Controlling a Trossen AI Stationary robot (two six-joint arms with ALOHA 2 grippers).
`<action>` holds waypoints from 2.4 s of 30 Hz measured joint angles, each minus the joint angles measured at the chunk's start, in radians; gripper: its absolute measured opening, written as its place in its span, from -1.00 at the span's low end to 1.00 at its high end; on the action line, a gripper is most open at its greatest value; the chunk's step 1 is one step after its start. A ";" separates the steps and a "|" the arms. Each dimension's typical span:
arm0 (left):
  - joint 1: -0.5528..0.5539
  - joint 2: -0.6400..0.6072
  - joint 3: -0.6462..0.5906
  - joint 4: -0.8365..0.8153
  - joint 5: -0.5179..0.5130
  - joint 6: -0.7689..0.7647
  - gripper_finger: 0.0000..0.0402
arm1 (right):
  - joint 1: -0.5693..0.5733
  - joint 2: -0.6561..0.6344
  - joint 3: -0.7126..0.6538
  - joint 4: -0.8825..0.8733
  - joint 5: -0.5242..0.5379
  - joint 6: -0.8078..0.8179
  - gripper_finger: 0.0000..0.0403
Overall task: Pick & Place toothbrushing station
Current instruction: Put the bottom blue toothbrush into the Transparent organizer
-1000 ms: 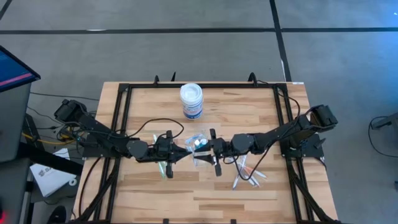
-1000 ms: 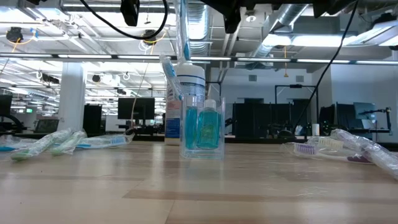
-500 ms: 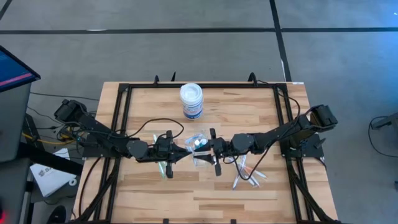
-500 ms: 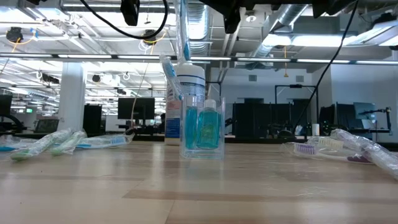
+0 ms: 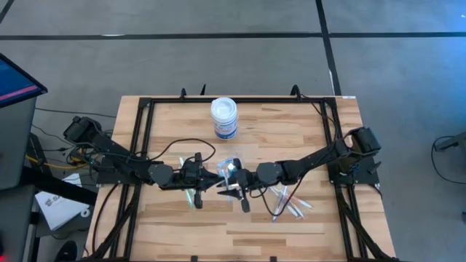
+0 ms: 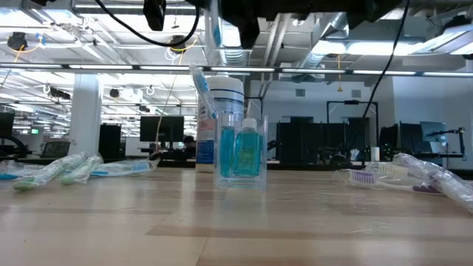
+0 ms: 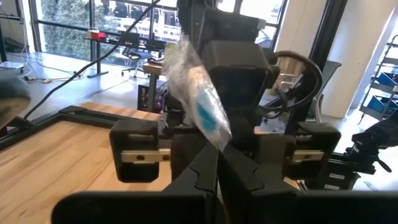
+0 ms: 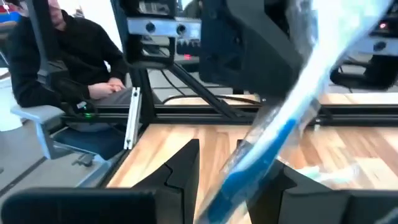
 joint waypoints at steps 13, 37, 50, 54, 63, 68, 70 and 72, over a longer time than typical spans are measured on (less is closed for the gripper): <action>0.000 0.000 0.000 -0.005 0.000 0.000 -1.00 | -0.009 -0.011 -0.001 -0.036 0.000 -0.002 -0.51; 0.000 0.000 0.000 -0.014 0.002 0.000 -1.00 | -0.021 -0.039 -0.001 -0.056 -0.006 -0.021 -0.94; 0.000 0.000 0.000 -0.012 0.000 0.000 -0.94 | -0.021 -0.039 -0.001 -0.061 -0.029 -0.030 -0.98; 0.000 0.000 0.000 -0.011 -0.001 0.000 -0.87 | -0.021 -0.039 -0.001 -0.061 -0.030 -0.049 -0.99; -0.006 0.000 0.000 -0.011 -0.002 0.024 -0.76 | -0.021 -0.039 -0.001 -0.075 -0.030 -0.054 -0.99; -0.006 -0.007 0.000 -0.038 -0.004 0.026 -0.76 | -0.021 -0.039 -0.001 -0.079 -0.030 -0.070 -0.99; -0.006 -0.008 -0.002 -0.056 -0.022 0.026 -0.76 | -0.021 -0.038 -0.001 -0.081 -0.029 -0.073 -0.99; -0.008 -0.010 -0.002 -0.058 -0.024 0.026 -0.76 | -0.021 -0.038 -0.002 -0.082 -0.026 -0.073 -1.00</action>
